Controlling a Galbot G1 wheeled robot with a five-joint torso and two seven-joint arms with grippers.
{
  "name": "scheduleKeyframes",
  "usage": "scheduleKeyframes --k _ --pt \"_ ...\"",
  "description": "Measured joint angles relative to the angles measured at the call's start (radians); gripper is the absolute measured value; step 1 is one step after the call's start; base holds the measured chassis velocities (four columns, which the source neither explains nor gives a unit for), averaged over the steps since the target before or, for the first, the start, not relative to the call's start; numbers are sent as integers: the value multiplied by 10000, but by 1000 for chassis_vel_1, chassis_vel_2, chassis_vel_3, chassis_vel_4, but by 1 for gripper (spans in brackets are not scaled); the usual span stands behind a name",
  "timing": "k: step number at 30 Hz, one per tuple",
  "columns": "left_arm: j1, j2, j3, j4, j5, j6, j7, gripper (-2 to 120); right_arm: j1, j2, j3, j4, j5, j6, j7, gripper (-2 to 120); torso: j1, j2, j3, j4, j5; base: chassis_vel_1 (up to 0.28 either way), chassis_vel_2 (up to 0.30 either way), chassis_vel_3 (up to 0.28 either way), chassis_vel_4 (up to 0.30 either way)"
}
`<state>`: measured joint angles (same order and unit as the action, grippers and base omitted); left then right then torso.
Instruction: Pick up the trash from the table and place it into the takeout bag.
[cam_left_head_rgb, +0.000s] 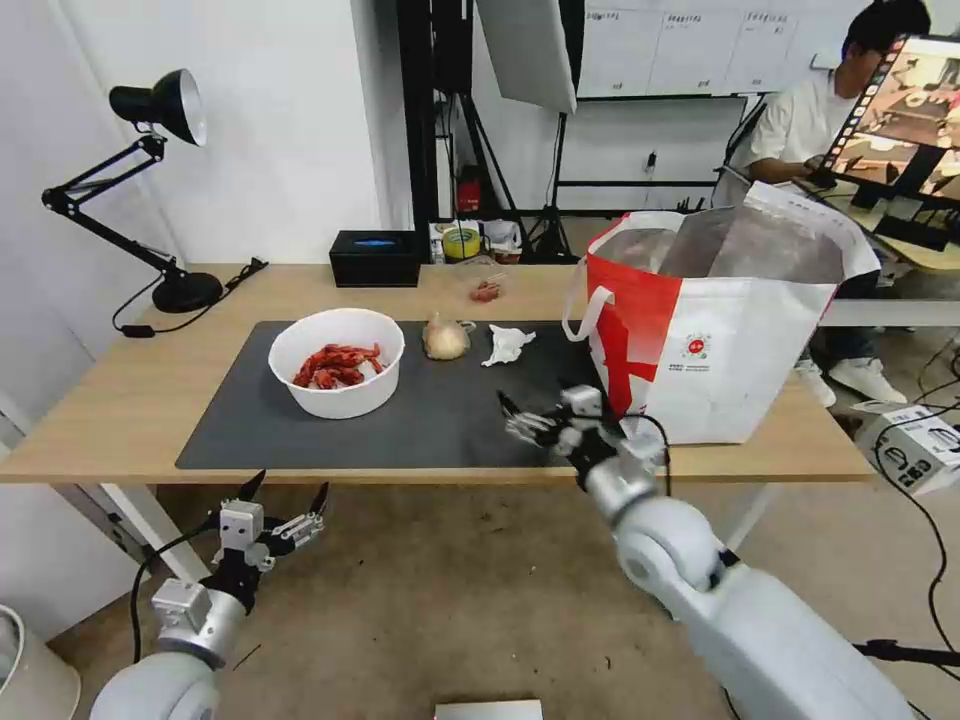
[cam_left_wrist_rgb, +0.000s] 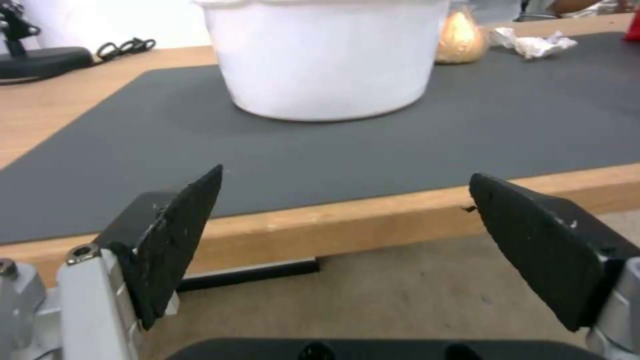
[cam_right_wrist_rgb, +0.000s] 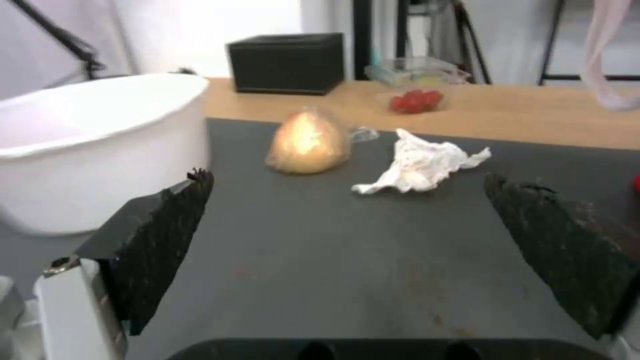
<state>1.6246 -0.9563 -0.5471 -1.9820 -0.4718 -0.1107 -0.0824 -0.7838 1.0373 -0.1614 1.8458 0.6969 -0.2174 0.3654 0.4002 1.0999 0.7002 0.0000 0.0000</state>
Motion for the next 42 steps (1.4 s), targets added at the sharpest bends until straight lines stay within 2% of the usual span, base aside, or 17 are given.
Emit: scheduleKeyframes --k 1,2,4,8,15,27,42 --pt "-4 -21 3 0 -1 5 -46 100 558 150 -338 -303 248 -229 483 100 0 1 0 0 -2 0 0 0 0" --pt "-4 -21 3 0 -1 5 -46 100 558 150 -338 -303 248 -229 483 100 0 1 0 0 -2 0 0 0 0" --pt "-2 -57 29 21 6 5 -49 100 1529 400 -765 -918 805 -515 1074 100 -1 0 0 1 -1 0 0 0 0" --pt "-1 -60 71 62 27 8 -41 100 2407 650 -1082 -1643 1279 -676 1478 100 0 0 0 2 -2 0 0 0 0" --pt "-134 -47 152 77 30 60 -45 100 4112 1356 -1589 -3724 2491 -1183 2312 100 0 0 -1 0 -1 0 0 0 0" --pt "-232 -133 155 219 18 70 -40 100 5006 2761 -1802 -6167 2464 -1684 2780 100 -2 0 -1 1 -1 0 0 0 0" --pt "-415 -85 237 351 -15 40 -36 100 5531 3799 -1618 -7728 2159 -2155 2998 100 -2 2 -2 1 -1 0 0 0 0"
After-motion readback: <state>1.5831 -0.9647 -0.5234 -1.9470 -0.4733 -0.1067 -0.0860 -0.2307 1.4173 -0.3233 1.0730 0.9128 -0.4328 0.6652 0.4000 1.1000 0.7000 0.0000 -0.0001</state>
